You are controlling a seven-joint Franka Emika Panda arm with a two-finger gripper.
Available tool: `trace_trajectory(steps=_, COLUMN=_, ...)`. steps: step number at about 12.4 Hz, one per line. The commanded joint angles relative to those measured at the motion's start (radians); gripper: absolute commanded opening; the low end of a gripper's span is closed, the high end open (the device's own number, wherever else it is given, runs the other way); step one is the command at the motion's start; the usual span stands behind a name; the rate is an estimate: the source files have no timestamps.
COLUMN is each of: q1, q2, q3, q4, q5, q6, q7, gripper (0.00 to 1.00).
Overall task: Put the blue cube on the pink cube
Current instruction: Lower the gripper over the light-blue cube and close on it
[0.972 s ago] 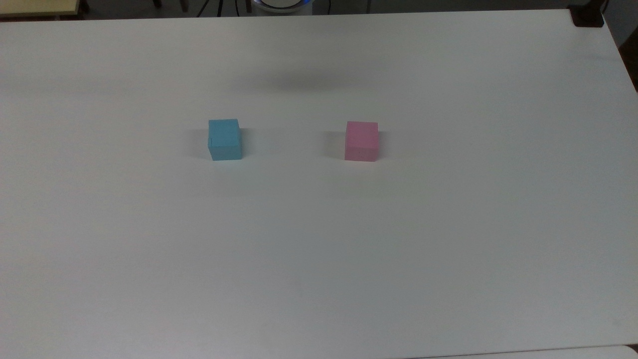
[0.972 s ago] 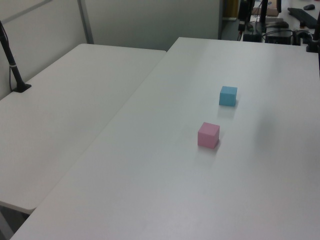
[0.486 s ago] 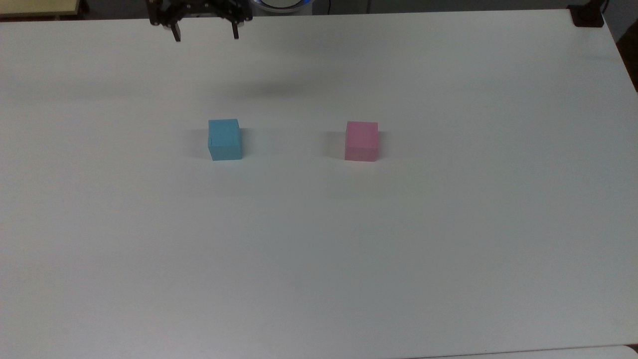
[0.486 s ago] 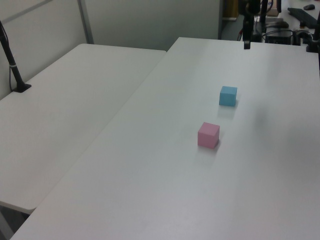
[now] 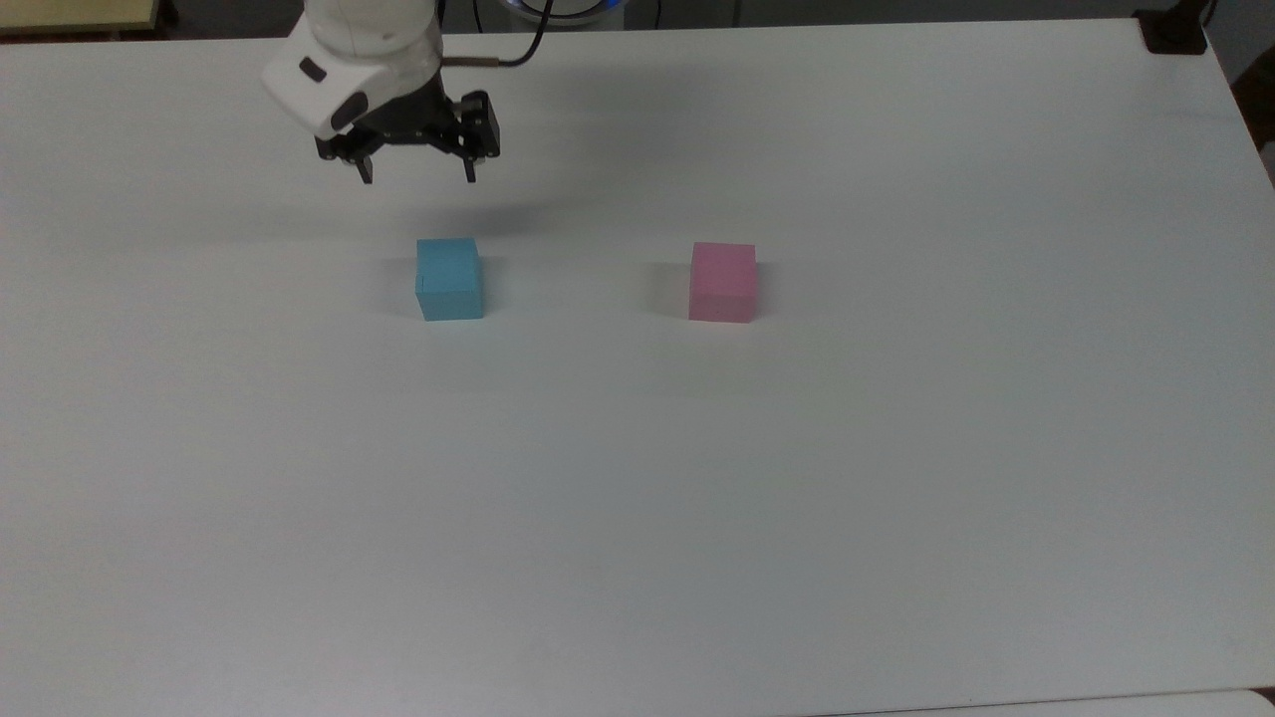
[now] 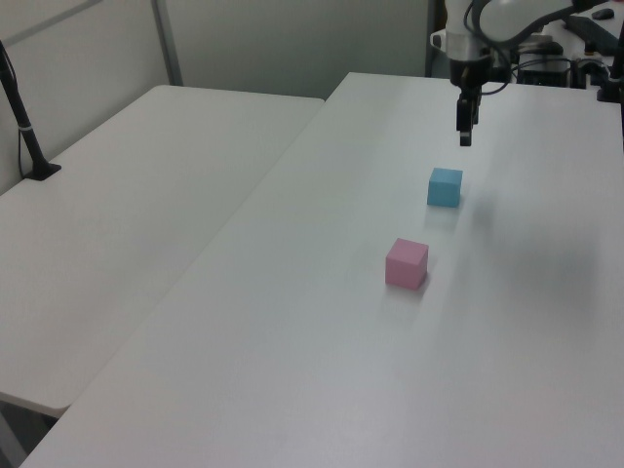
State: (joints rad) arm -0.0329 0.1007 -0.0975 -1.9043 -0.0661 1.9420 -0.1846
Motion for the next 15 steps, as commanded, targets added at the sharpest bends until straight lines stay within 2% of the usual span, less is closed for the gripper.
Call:
trace_trajectory(steps=1, q1=0.001, q2=0.049, q3=-0.005, q4=-0.013, q5=-0.014, q6=0.075, q7=0.08, gripper=1.0)
trace_trajectory(steps=3, q1=0.004, q2=0.08, q3=-0.004, q4=-0.013, q5=-0.014, q6=0.109, q7=0.096, gripper=1.0)
trace_trajectory(steps=5, q1=0.013, q2=0.122, q3=-0.004, q4=-0.012, q5=-0.015, q6=0.158, q7=0.167, gripper=1.0)
trace_trajectory(steps=11, q1=0.031, q2=0.192, q3=0.008, q4=-0.007, q5=-0.015, q6=0.241, q7=0.178, gripper=0.98)
trace_trajectory(steps=13, q1=0.051, q2=0.197, q3=0.01, q4=-0.005, q5=-0.017, q6=0.241, q7=0.18, gripper=0.71)
trace_trajectory(steps=14, q1=0.054, q2=0.197, q3=0.01, q4=-0.001, q5=-0.017, q6=0.241, q7=0.188, gripper=0.53)
trace_trajectory(steps=15, q1=0.056, q2=0.194, q3=0.01, q4=-0.001, q5=-0.017, q6=0.239, q7=0.194, gripper=0.44)
